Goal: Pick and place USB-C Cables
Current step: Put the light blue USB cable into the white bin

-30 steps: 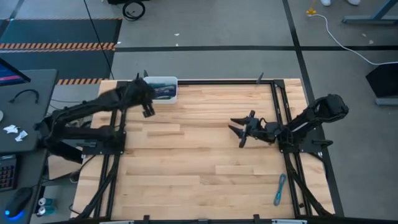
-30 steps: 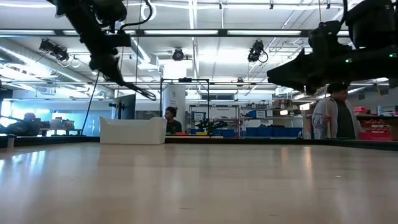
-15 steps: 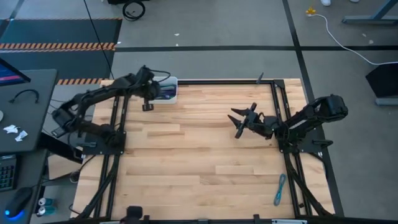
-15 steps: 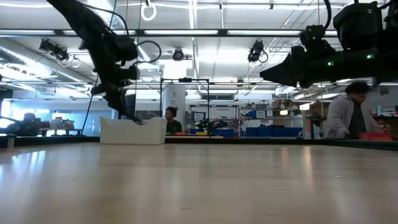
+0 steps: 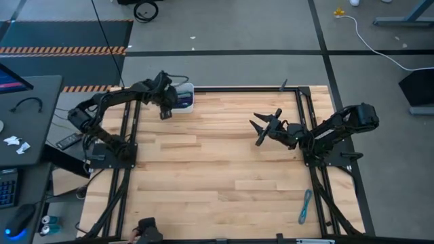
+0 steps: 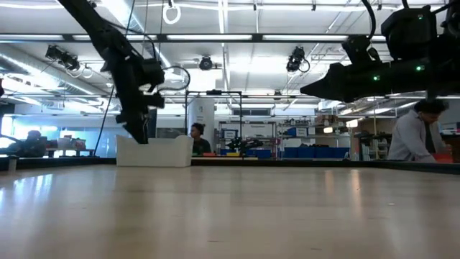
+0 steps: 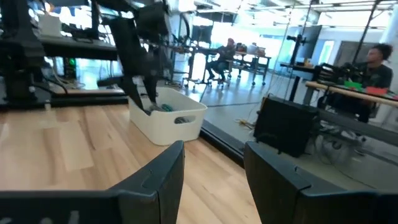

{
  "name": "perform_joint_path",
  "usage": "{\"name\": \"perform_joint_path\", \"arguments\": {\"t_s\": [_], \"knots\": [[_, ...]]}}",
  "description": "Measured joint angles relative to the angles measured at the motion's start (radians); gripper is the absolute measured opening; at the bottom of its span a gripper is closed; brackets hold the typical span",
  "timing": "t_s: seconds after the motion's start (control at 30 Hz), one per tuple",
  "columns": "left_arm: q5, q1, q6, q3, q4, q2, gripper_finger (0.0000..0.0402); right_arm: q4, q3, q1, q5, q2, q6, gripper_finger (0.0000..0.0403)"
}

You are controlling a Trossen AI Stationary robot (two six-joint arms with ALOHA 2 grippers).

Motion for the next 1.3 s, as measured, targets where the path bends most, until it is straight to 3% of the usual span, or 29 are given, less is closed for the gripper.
{"name": "perform_joint_path", "arguments": {"t_s": [0.13,0.23,0.33,0.47,0.57,0.63,0.77,0.93,1.07,1.3], "knots": [[-0.021,-0.003,-0.164,0.117,-0.186,-0.059,0.0245,-0.107,0.053,0.033,0.014,-0.005,0.003,0.0171],[-0.019,-0.011,-0.350,0.194,-0.252,-0.129,0.0273,-0.403,0.163,0.084,0.012,-0.031,0.004,0.0171],[-0.022,-0.053,-0.442,0.187,-0.173,-0.230,0.0279,-0.911,0.347,0.149,0.005,-0.056,0.055,0.0171],[-0.019,-0.161,-0.498,0.114,0.037,-0.370,0.0271,-1.568,0.603,0.225,-0.081,-0.045,0.314,0.0171],[-0.018,-0.262,-0.536,0.030,0.207,-0.457,0.0262,-1.902,0.745,0.294,-0.222,-0.033,0.565,0.0171],[-0.021,-0.337,-0.552,-0.033,0.315,-0.497,0.0256,-2.030,0.801,0.352,-0.317,-0.033,0.741,0.0171],[-0.017,-0.482,-0.595,-0.168,0.537,-0.531,0.0245,-2.124,0.825,0.492,-0.495,-0.039,1.118,0.0171],[-0.037,-0.620,-0.633,-0.300,0.796,-0.513,0.0234,-2.114,0.790,0.708,-0.576,-0.034,1.606,0.0171],[-0.079,-0.698,-0.652,-0.348,0.857,-0.507,0.0231,-2.104,0.754,0.855,-0.631,-0.034,1.925,0.0171],[-0.167,-0.781,-0.642,-0.362,0.878,-0.507,0.0231,-2.021,0.651,1.029,-0.773,-0.034,2.274,0.0177]]}}
